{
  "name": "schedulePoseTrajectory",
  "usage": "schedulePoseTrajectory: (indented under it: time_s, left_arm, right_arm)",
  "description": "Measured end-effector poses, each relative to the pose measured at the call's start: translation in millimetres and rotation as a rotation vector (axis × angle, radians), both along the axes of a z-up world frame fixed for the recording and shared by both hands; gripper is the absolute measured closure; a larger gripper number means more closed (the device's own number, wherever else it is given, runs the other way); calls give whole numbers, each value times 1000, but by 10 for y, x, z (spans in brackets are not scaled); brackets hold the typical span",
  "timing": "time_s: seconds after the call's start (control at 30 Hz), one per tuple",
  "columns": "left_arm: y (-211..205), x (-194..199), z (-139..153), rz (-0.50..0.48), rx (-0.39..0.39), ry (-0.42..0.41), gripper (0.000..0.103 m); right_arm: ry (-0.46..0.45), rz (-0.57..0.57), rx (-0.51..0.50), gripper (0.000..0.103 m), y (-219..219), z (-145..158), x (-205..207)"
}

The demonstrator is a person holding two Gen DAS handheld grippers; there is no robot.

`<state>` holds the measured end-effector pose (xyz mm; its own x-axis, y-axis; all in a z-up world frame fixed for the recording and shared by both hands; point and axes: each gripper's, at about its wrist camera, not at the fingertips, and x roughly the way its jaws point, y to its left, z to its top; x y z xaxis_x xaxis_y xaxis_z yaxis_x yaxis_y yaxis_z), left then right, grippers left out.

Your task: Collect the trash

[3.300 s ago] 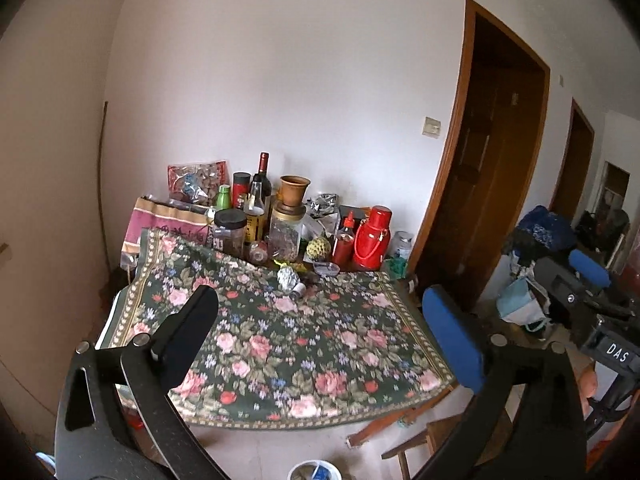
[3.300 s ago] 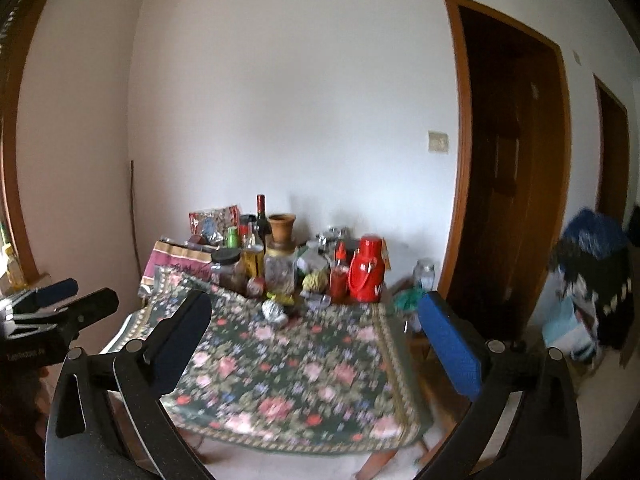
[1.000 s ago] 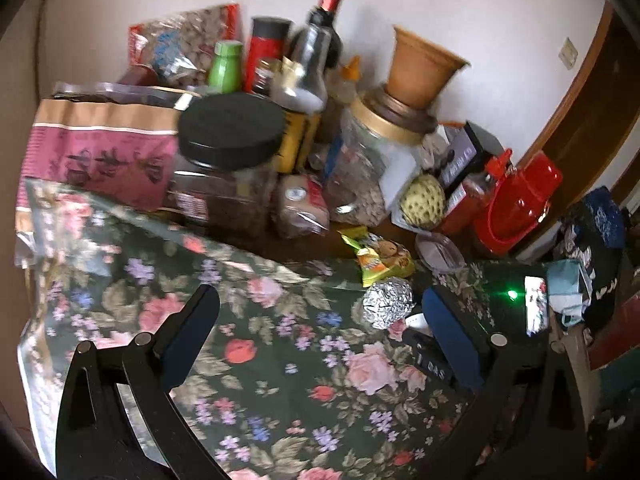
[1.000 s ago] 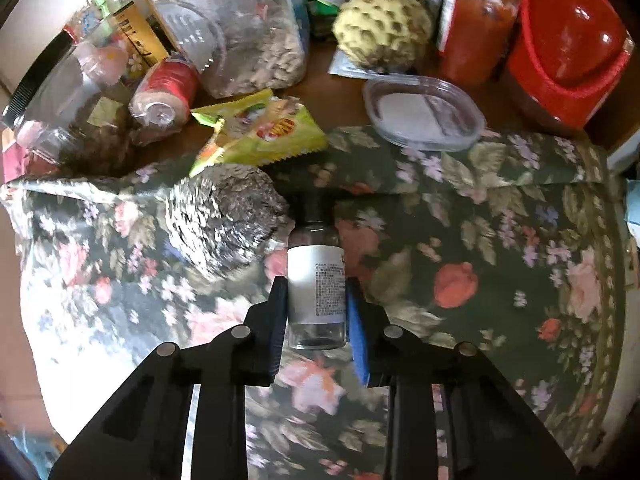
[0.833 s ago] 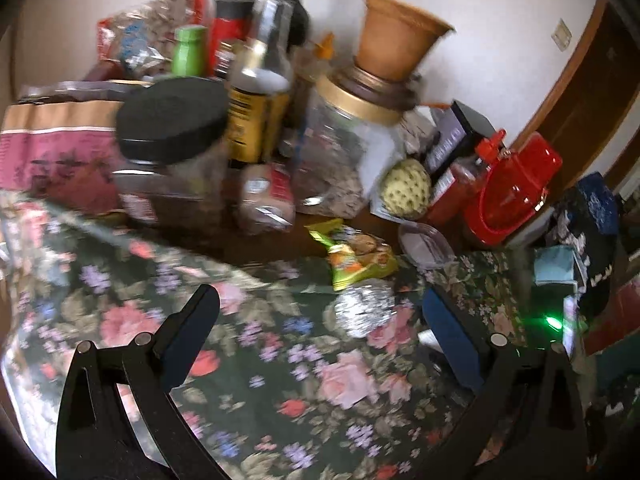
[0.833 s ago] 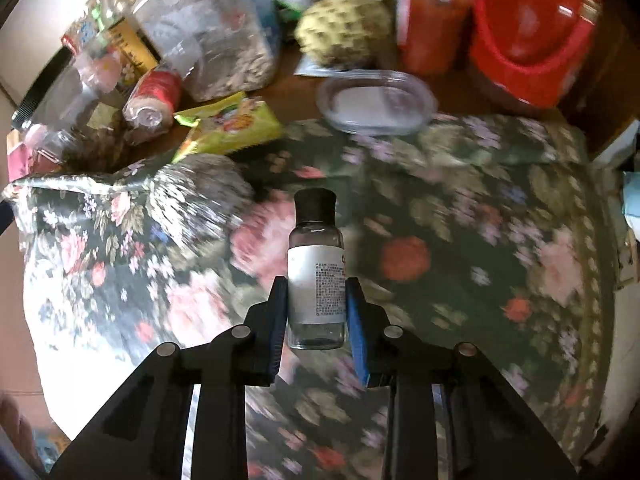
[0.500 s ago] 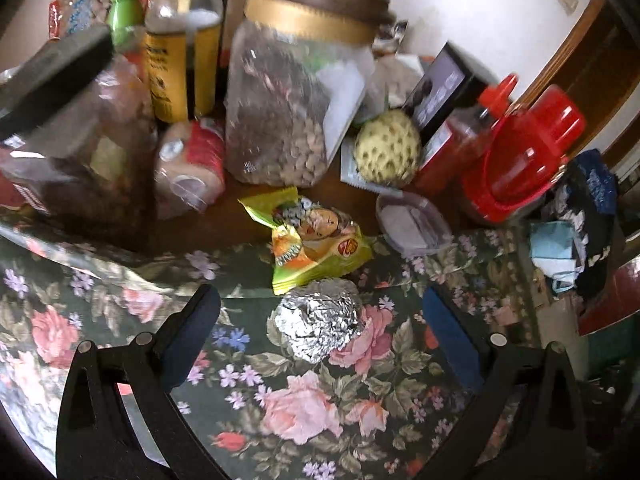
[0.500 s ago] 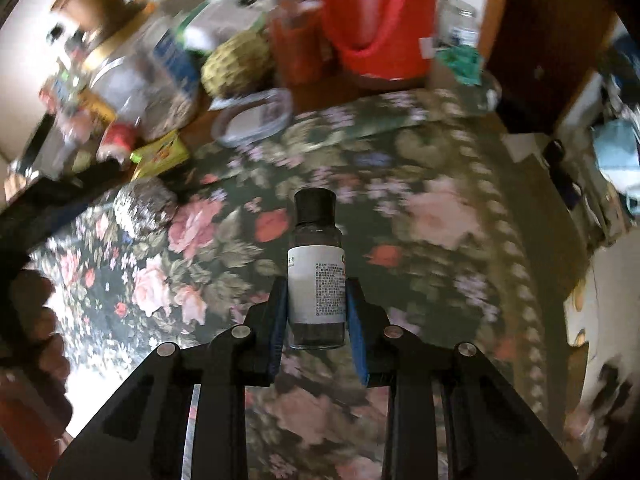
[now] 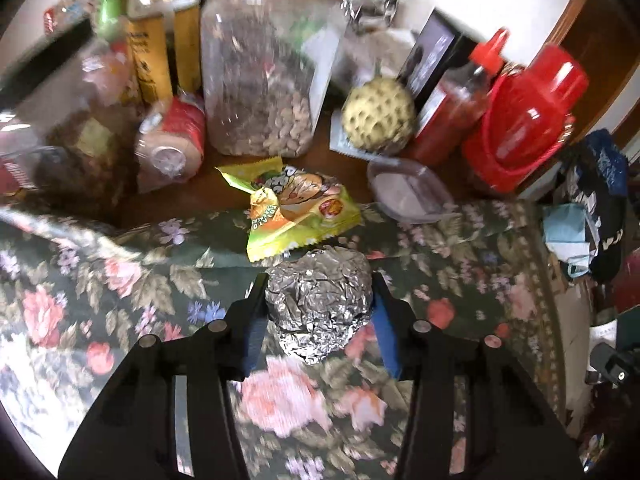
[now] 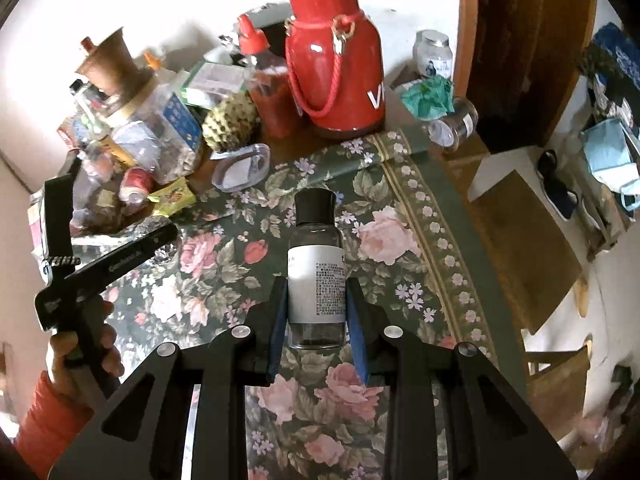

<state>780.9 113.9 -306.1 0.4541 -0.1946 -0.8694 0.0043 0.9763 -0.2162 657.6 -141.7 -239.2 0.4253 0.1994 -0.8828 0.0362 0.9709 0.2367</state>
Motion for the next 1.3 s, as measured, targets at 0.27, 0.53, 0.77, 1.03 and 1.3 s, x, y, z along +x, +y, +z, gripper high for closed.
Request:
schedulePoseTrajectory:
  time_s: [0.27,0.53,0.77,1.03,1.3]
  left_arm:
    - [-121,-650,582,54,-17,-60,56]
    - [-499,-1428,1287,142,48,-211,56]
    - [-662,-2059,1796,220,37,-316,56]
    - [-727,-2592,2250,209,28,-416,56]
    - [-605,-3142,2486,141,4,-491,56]
  right_arm:
    - [-81,94,18,77,-146,325,-269]
    - [-222,208,56,77,-323,775,-598]
    - [-330,304,93,77,-375,1108,-828]
    - [-403,337,126,77,-323,1376,-1216]
    - [-421,309,94,77,-101,1496,-1764]
